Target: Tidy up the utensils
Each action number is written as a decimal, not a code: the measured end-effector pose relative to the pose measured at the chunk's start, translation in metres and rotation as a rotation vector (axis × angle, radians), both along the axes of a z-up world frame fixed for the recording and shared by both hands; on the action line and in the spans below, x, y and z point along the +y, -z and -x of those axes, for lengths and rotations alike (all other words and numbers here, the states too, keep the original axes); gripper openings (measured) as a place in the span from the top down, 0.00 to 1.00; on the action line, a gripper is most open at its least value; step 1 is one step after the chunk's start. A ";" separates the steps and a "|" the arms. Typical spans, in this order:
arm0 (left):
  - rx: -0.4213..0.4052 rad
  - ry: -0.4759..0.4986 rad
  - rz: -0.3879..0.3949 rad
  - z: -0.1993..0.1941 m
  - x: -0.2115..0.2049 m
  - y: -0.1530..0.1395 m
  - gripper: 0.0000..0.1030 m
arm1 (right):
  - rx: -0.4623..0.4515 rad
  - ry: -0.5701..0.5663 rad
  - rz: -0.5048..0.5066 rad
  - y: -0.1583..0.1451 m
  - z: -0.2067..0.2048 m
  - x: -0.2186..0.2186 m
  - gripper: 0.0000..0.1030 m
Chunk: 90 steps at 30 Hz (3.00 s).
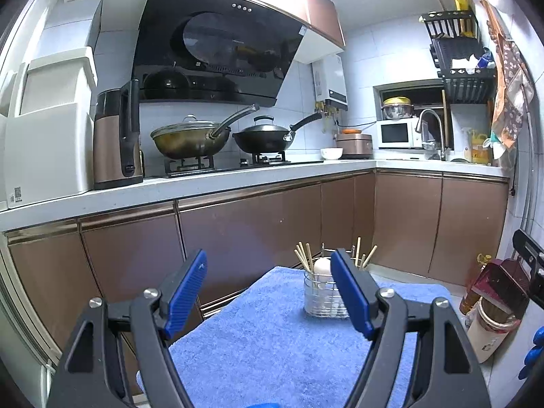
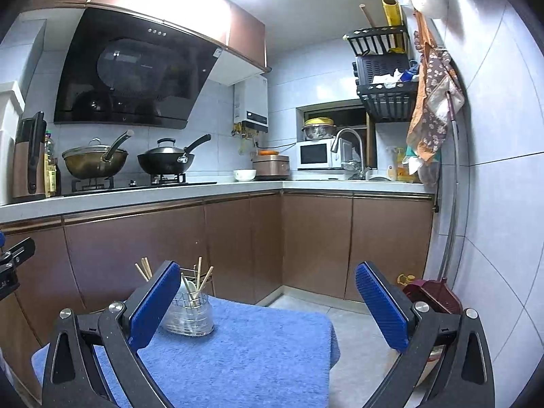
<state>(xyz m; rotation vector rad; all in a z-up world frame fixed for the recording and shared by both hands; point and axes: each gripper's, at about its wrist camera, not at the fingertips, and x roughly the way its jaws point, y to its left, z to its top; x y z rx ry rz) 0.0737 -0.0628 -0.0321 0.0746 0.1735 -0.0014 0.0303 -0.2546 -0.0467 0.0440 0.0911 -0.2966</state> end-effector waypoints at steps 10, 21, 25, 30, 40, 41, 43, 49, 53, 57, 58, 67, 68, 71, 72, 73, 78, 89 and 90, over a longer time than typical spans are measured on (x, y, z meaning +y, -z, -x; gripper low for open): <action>-0.001 0.006 0.000 0.005 -0.002 0.000 0.29 | -0.001 0.044 -0.017 -0.002 0.009 -0.009 0.00; 0.005 -0.002 0.012 0.004 -0.003 0.002 0.29 | 0.011 0.066 -0.001 -0.001 0.005 -0.007 0.00; 0.009 -0.009 0.022 0.001 0.001 0.003 0.29 | 0.022 0.076 -0.001 -0.001 0.002 -0.007 0.00; 0.016 -0.016 0.026 -0.005 0.004 0.005 0.29 | 0.034 0.093 -0.001 -0.001 -0.002 -0.009 0.00; 0.037 -0.029 0.045 -0.017 0.008 0.009 0.29 | 0.045 0.105 0.012 -0.001 -0.011 -0.010 0.00; 0.038 -0.030 0.046 -0.019 0.009 0.009 0.29 | 0.047 0.105 0.012 -0.001 -0.011 -0.010 0.00; 0.040 -0.032 0.045 -0.021 0.009 0.009 0.29 | 0.046 0.108 0.010 -0.001 -0.013 -0.011 0.00; 0.043 -0.028 0.038 -0.025 0.007 0.009 0.29 | 0.049 0.111 0.011 -0.003 -0.017 -0.013 0.00; 0.041 -0.029 0.038 -0.025 0.007 0.009 0.29 | 0.043 0.109 0.018 -0.005 -0.017 -0.012 0.00; 0.042 -0.028 0.039 -0.025 0.008 0.009 0.29 | 0.043 0.110 0.028 -0.006 -0.019 -0.010 0.00; 0.042 -0.028 0.040 -0.025 0.008 0.009 0.29 | 0.045 0.108 0.028 -0.005 -0.020 -0.009 0.00; 0.041 -0.032 0.051 -0.028 0.011 0.009 0.29 | 0.059 0.094 0.037 -0.005 -0.026 -0.008 0.00; 0.041 -0.032 0.051 -0.028 0.012 0.009 0.29 | 0.061 0.091 0.038 -0.005 -0.027 -0.008 0.00; 0.041 -0.036 0.050 -0.029 0.013 0.010 0.29 | 0.066 0.084 0.042 -0.004 -0.029 -0.009 0.00; 0.042 -0.037 0.050 -0.029 0.013 0.010 0.29 | 0.068 0.081 0.044 -0.004 -0.030 -0.009 0.00; 0.043 -0.038 0.050 -0.030 0.013 0.011 0.29 | 0.070 0.079 0.047 -0.003 -0.031 -0.009 0.00; 0.047 -0.046 0.045 -0.033 0.013 0.012 0.29 | 0.076 0.074 0.048 -0.001 -0.034 -0.011 0.00; 0.063 -0.059 0.041 -0.039 0.013 0.015 0.29 | 0.092 0.073 0.045 0.004 -0.041 -0.014 0.00; 0.063 -0.059 0.041 -0.039 0.013 0.014 0.29 | 0.091 0.074 0.046 0.004 -0.041 -0.013 0.00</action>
